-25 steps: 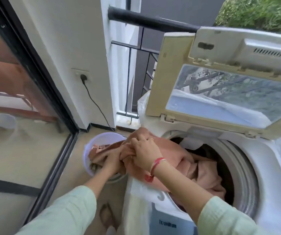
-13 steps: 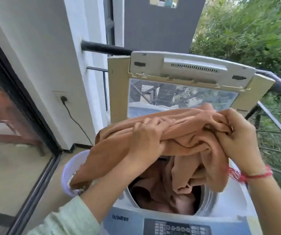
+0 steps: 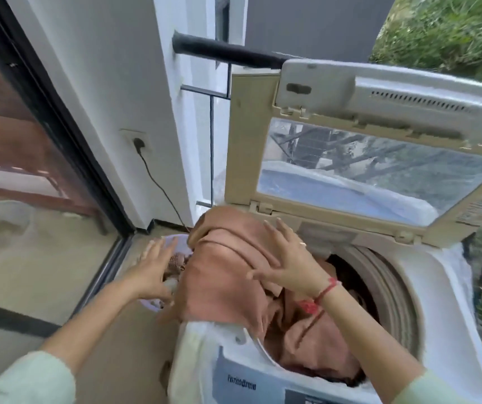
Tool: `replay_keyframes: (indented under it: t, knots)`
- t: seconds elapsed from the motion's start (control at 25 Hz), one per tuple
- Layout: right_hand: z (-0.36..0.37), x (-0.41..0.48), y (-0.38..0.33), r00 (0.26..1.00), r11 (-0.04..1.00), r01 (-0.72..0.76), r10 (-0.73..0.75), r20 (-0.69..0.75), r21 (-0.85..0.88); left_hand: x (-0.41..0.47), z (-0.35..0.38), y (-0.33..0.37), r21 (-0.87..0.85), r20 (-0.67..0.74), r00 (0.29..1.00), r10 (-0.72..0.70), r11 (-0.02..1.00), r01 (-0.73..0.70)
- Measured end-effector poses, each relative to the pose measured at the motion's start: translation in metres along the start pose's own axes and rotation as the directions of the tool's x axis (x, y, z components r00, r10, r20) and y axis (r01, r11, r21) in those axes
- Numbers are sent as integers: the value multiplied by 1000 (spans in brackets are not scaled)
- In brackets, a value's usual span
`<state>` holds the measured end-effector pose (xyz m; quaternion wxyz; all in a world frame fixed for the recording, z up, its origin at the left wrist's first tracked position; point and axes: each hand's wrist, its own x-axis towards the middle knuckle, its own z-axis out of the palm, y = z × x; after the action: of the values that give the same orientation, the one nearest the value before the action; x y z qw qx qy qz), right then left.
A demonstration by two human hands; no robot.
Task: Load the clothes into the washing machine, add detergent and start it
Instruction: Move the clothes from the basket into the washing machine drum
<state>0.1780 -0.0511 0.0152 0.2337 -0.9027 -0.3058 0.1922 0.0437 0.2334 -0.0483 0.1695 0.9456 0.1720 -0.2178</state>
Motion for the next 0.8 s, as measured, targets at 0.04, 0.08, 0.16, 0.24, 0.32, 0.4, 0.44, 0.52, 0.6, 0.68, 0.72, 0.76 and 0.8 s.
replay_keyframes:
  t: [0.04, 0.08, 0.16, 0.24, 0.32, 0.4, 0.44, 0.52, 0.6, 0.68, 0.72, 0.76, 0.8]
  knots:
    - [14, 19, -25, 998, 1000, -5, 6, 58, -20, 16, 16, -10, 32, 44, 999, 2, 999, -3]
    - [30, 36, -41, 992, 998, -8, 16, 124, -64, 31, 28, -11, 19, 60, 998, 36, 999, -37]
    - [61, 58, -57, 977, 985, -52, 84, 197, -164, 61, 45, -6, -68, 17, 991, 134, 989, -133]
    - [74, 57, -56, 985, 987, -84, 103, 141, -138, 77, 53, 3, -185, -35, 977, 212, 959, -215]
    - [78, 49, -55, 996, 995, -75, 78, 45, -64, 79, 55, 8, -237, -46, 960, 276, 931, -279]
    - [79, 45, -55, 995, 994, -96, 98, -25, 46, 70, 57, 7, -289, -11, 953, 304, 911, -294]
    - [80, 45, -55, 992, 988, -113, 118, -43, 105, 65, 61, 5, -338, -22, 957, 288, 899, -278]
    - [79, 43, -55, 991, 984, -115, 123, -52, 139, 51, 69, 2, -486, -92, 981, 169, 852, -193]
    - [78, 33, -51, 990, 990, -75, 89, -113, 123, 32, 75, 4, -548, -228, 974, -20, 829, -111]
    - [73, 13, -42, 976, 991, -28, 56, -210, 132, 5, 64, 12, -544, -452, 878, -160, 829, -129]
    - [64, -1, -36, 962, 988, 5, 36, -270, 151, -10, 48, 24, -531, -561, 803, -203, 832, -160]
    - [47, -16, -29, 942, 981, 16, 50, -331, 194, -25, 29, 39, -473, -673, 713, -196, 856, -211]
    - [25, -30, -20, 915, 970, 26, 75, -397, 242, -40, 7, 58, -363, -778, 613, -134, 893, -266]
